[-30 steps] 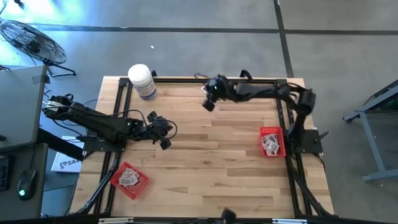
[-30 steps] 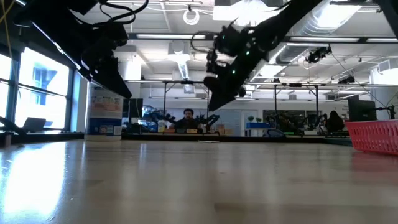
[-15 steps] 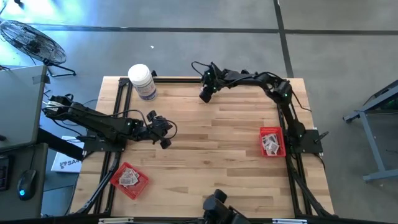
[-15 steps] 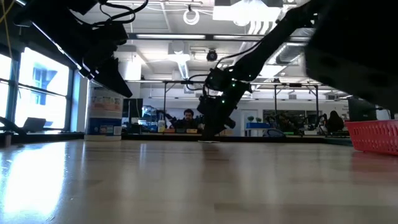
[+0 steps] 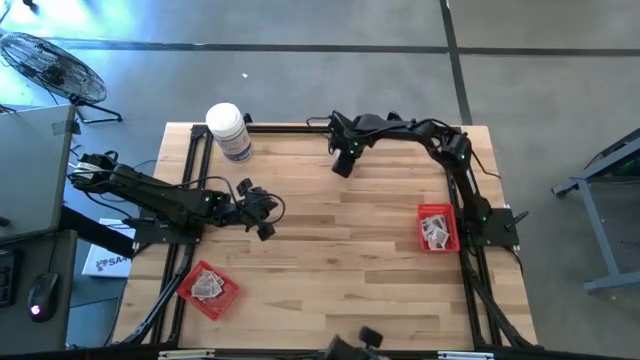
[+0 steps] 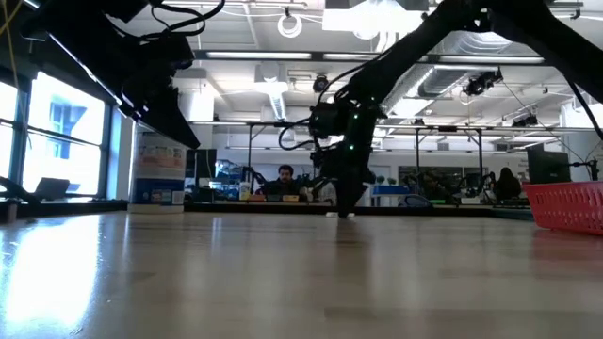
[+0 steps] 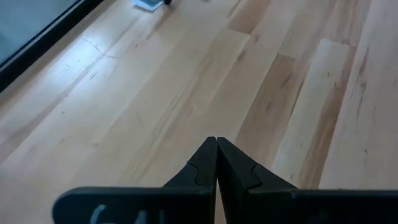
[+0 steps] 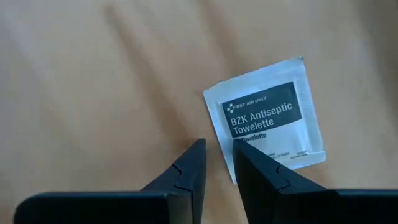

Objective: Pick & Place First Aid Supplies
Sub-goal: Put the towelette pack into the right red bin

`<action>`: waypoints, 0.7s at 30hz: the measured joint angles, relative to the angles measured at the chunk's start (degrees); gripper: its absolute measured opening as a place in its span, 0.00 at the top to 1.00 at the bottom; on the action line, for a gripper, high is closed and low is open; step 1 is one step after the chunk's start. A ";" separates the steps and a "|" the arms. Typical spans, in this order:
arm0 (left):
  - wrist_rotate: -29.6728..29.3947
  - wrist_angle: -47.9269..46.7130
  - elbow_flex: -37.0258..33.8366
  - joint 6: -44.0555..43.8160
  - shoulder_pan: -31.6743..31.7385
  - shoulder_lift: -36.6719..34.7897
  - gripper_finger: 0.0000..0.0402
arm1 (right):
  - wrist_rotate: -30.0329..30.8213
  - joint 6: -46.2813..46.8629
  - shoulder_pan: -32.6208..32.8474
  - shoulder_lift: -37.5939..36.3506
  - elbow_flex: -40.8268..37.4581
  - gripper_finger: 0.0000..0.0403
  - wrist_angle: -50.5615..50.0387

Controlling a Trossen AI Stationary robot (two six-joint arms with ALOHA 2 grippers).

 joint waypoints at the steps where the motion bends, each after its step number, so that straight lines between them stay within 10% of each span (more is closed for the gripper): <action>1: 0.16 0.01 0.00 0.00 0.00 0.00 1.00 | 0.12 0.00 0.67 -0.03 0.01 0.81 -1.83; 21: 0.27 0.00 0.00 -0.03 0.00 0.00 1.00 | 8.58 6.39 22.08 -3.49 -0.80 0.81 -22.78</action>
